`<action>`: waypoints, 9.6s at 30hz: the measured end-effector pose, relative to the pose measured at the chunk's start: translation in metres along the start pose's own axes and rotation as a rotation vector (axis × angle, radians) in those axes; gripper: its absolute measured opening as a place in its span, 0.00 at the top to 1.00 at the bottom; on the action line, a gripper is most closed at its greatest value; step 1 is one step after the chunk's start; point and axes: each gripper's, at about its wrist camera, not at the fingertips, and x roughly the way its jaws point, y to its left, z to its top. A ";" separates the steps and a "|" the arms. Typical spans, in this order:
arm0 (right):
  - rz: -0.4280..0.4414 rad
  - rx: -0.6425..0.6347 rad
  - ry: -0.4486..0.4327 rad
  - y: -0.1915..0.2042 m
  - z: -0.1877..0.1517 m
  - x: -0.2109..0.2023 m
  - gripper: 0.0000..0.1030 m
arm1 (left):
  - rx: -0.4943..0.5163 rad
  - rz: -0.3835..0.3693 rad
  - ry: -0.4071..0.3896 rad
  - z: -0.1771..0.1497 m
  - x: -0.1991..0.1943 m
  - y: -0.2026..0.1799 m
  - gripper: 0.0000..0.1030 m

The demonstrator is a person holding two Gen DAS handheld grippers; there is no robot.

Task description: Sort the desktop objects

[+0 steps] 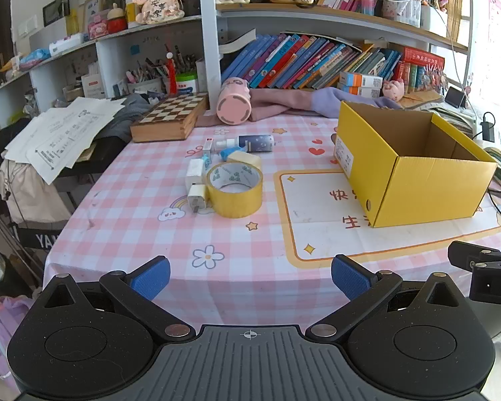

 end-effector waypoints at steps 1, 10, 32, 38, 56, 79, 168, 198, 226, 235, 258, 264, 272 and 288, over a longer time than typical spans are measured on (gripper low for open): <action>-0.001 -0.001 -0.001 0.000 0.000 0.000 0.00 | 0.002 0.000 0.000 0.000 0.000 0.000 0.00; 0.003 -0.011 0.004 0.001 0.001 0.001 0.00 | 0.005 0.000 0.001 -0.001 0.001 -0.001 0.00; -0.001 -0.005 0.012 0.001 -0.002 0.003 0.00 | 0.020 -0.003 0.008 -0.002 0.000 -0.002 0.00; 0.003 -0.005 0.017 0.000 -0.003 0.003 0.00 | 0.020 -0.005 0.008 -0.002 0.000 -0.003 0.00; 0.013 -0.007 0.004 0.002 -0.004 -0.002 0.00 | 0.029 -0.014 0.000 -0.003 -0.003 -0.004 0.00; 0.018 -0.002 0.013 0.004 -0.002 0.000 0.00 | 0.049 -0.025 0.015 -0.002 0.003 -0.004 0.00; 0.406 -0.261 0.187 0.158 0.107 0.183 0.17 | -0.055 0.143 0.125 0.038 0.116 0.105 0.03; 0.345 -0.245 0.242 0.121 0.130 0.224 0.23 | 0.009 -0.023 0.213 0.069 0.221 0.077 0.65; 0.433 -0.183 0.119 0.092 0.115 0.119 0.23 | -0.190 -0.144 0.061 0.078 0.081 0.096 0.77; 0.372 -0.105 0.101 0.069 0.073 0.064 0.23 | -0.181 -0.235 0.052 0.048 0.040 0.083 0.77; 0.030 0.153 0.101 -0.022 -0.006 -0.035 0.23 | 0.026 -0.588 0.081 0.029 0.009 -0.005 0.77; -0.001 0.178 0.103 -0.028 -0.009 -0.042 0.23 | 0.051 -0.624 0.092 0.028 0.010 -0.014 0.77; -0.002 0.183 0.115 -0.029 -0.010 -0.041 0.23 | 0.054 -0.639 0.104 0.028 0.011 -0.018 0.77; -0.050 0.219 0.107 -0.045 -0.013 -0.046 0.23 | 0.112 -0.701 0.110 0.032 0.014 -0.043 0.77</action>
